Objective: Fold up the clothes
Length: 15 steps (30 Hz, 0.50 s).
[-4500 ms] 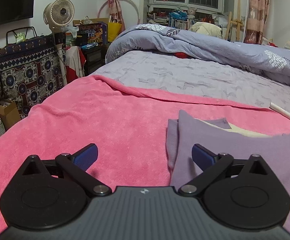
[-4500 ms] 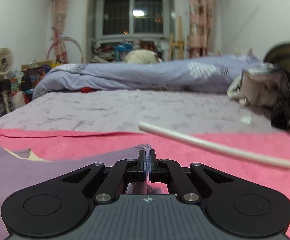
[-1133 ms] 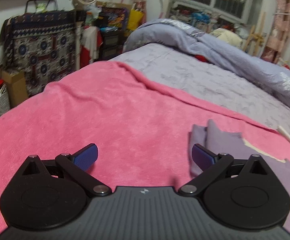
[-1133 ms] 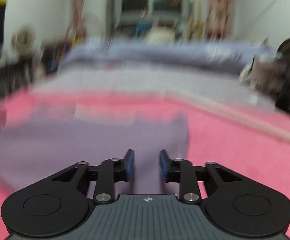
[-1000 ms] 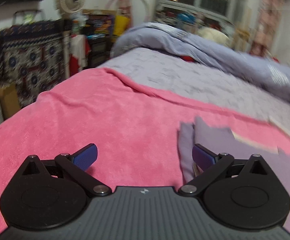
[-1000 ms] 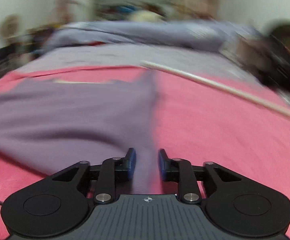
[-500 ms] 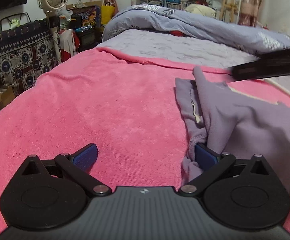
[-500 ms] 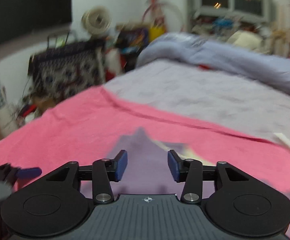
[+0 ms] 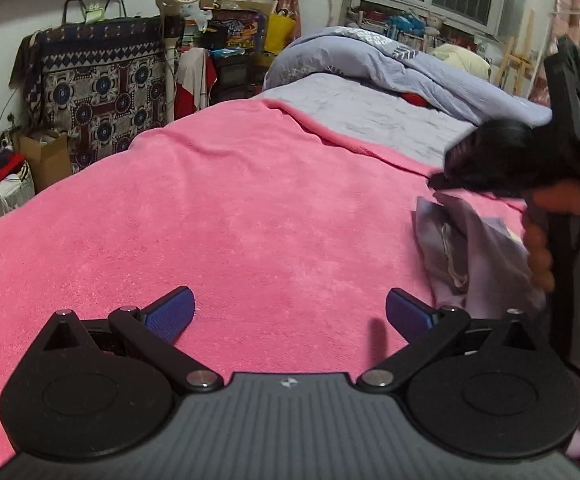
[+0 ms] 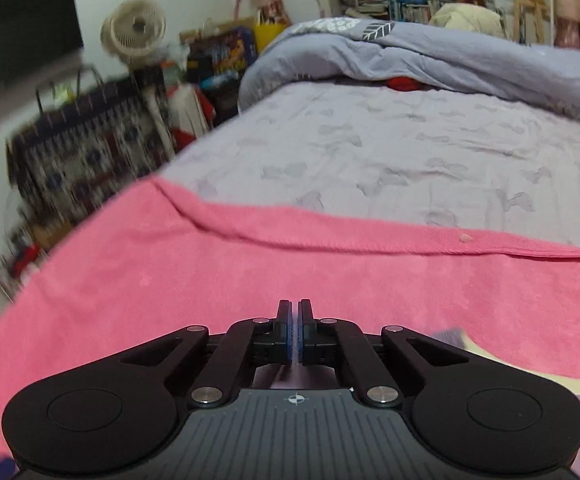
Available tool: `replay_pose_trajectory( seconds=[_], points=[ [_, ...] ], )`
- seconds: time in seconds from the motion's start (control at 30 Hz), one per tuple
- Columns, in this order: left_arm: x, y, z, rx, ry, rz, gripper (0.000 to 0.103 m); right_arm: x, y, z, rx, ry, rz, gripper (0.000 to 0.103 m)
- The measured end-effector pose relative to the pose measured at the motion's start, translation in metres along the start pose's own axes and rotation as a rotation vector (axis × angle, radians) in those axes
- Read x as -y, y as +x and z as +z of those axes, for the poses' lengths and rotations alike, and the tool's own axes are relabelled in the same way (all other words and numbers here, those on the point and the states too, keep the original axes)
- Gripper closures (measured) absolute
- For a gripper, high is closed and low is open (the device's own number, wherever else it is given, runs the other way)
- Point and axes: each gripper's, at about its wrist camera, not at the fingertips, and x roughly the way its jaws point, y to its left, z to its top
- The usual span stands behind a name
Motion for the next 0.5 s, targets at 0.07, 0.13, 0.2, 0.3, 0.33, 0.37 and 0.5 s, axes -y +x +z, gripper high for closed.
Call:
replay_pose_trajectory(
  seconds=[0.07, 0.13, 0.2, 0.3, 0.33, 0.37, 0.5],
  points=[
    [0.005, 0.000, 0.000, 0.004, 0.034, 0.022, 0.000, 0.003, 0.019, 0.003, -0.057, 0.040, 0.056, 0.100],
    [-0.001, -0.003, 0.002, 0.022, 0.003, 0.012, 0.000, 0.007, 0.025, 0.003, -0.086, 0.079, 0.104, 0.097],
    [-0.020, -0.006, 0.005, 0.052, -0.106, 0.005, 0.000, 0.014, 0.005, 0.001, -0.032, 0.112, 0.167, 0.091],
    [-0.045, -0.006, 0.007, 0.072, -0.247, 0.011, 0.000, 0.020, -0.054, -0.002, 0.116, 0.056, 0.183, 0.084],
    [-0.048, -0.006, 0.007, 0.078, -0.262, 0.005, 0.000, 0.020, -0.076, -0.005, 0.160, 0.014, 0.143, 0.084],
    [-0.047, -0.007, 0.008, 0.083, -0.257, 0.009, 0.000, 0.016, -0.095, -0.012, 0.178, -0.047, 0.061, 0.084],
    [-0.039, -0.010, 0.008, 0.100, -0.208, 0.032, 0.000, -0.003, -0.114, -0.064, 0.059, -0.272, -0.101, 0.086]
  ],
)
